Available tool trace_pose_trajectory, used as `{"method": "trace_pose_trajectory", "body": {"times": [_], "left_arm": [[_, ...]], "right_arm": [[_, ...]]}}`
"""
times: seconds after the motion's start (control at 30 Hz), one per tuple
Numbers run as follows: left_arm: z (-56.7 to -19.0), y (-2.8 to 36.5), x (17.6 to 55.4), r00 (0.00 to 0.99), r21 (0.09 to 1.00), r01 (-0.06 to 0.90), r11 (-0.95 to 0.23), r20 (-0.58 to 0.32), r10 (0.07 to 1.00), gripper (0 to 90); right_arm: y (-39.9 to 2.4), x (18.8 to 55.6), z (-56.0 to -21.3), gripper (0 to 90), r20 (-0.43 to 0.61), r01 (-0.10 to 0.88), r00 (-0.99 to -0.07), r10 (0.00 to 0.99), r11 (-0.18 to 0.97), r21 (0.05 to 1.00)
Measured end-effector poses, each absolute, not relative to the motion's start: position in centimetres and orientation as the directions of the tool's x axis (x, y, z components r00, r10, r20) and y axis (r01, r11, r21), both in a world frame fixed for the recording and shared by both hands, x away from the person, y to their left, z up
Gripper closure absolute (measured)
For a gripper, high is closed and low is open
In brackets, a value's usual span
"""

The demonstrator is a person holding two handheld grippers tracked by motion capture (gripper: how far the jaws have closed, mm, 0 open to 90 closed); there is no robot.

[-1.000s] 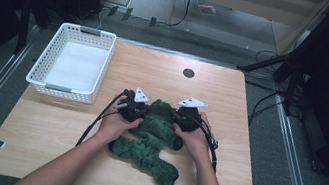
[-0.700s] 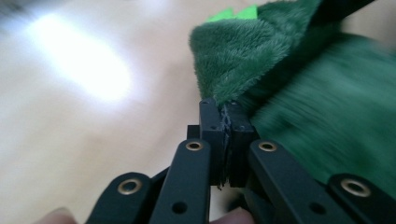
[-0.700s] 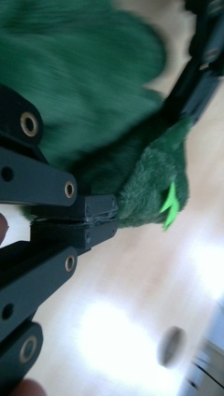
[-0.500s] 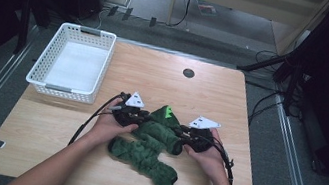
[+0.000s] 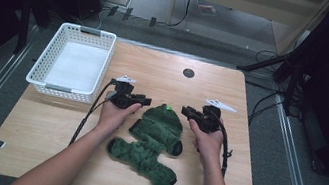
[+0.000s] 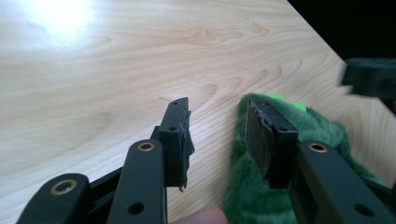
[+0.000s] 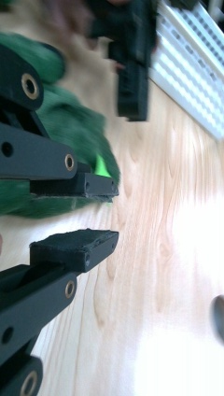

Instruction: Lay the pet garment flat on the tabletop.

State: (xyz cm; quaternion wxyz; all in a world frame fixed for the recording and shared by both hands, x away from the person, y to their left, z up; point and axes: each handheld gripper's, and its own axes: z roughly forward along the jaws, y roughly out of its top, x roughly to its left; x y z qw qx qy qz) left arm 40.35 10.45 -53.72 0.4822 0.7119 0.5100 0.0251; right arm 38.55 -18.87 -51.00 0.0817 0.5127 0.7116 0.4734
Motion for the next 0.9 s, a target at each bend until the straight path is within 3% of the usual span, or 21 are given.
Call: {"method": "trace_pose_trajectory", "body": {"times": [0.13,0.17,0.37,0.43,0.7,0.73,0.77,0.8,0.9], "left_arm": [[-53.8,9.4,40.2,0.484,0.691,0.721,-0.060,-0.438,0.758,59.5],[-53.8,9.1,39.9,0.512,0.690,0.714,-0.115,-0.404,0.758,59.1],[-53.8,8.5,39.0,0.555,0.677,0.714,-0.180,-0.390,0.735,57.1],[-53.8,7.6,38.4,0.586,0.668,0.697,-0.260,-0.322,0.744,51.8],[-53.7,6.9,38.0,0.566,0.665,0.692,-0.283,-0.255,0.784,50.5],[-53.7,6.7,37.8,0.579,0.668,0.678,-0.305,-0.231,0.782,54.3],[-53.7,6.7,37.8,0.579,0.668,0.678,-0.305,-0.231,0.782,65.4],[-53.9,6.5,37.5,0.596,0.673,0.668,-0.318,-0.227,0.770,65.4],[-54.0,6.3,37.2,0.625,0.686,0.637,-0.353,-0.191,0.757,87.9]], "right_arm": [[-17.3,39.3,-52.1,69.9,0.347,0.687,-0.431,0.833,0.053,0.725],[-16.6,39.0,-52.6,69.2,0.316,0.695,-0.447,0.837,0.103,0.712],[-16.5,37.8,-53.2,67.9,0.277,0.706,-0.463,0.842,0.162,0.689],[-16.6,37.0,-53.4,65.0,0.257,0.712,-0.463,0.848,0.183,0.678],[-16.5,36.2,-53.7,61.8,0.202,0.706,-0.444,0.873,0.202,0.679],[-16.4,36.1,-53.7,67.7,0.192,0.703,-0.441,0.876,0.205,0.682],[-16.4,36.1,-53.7,67.7,0.192,0.703,-0.441,0.876,0.205,0.682],[-16.2,36.0,-53.8,71.1,0.187,0.696,-0.445,0.876,0.206,0.688],[-15.8,35.8,-54.0,86.4,0.186,0.688,-0.458,0.869,0.214,0.693]]}}
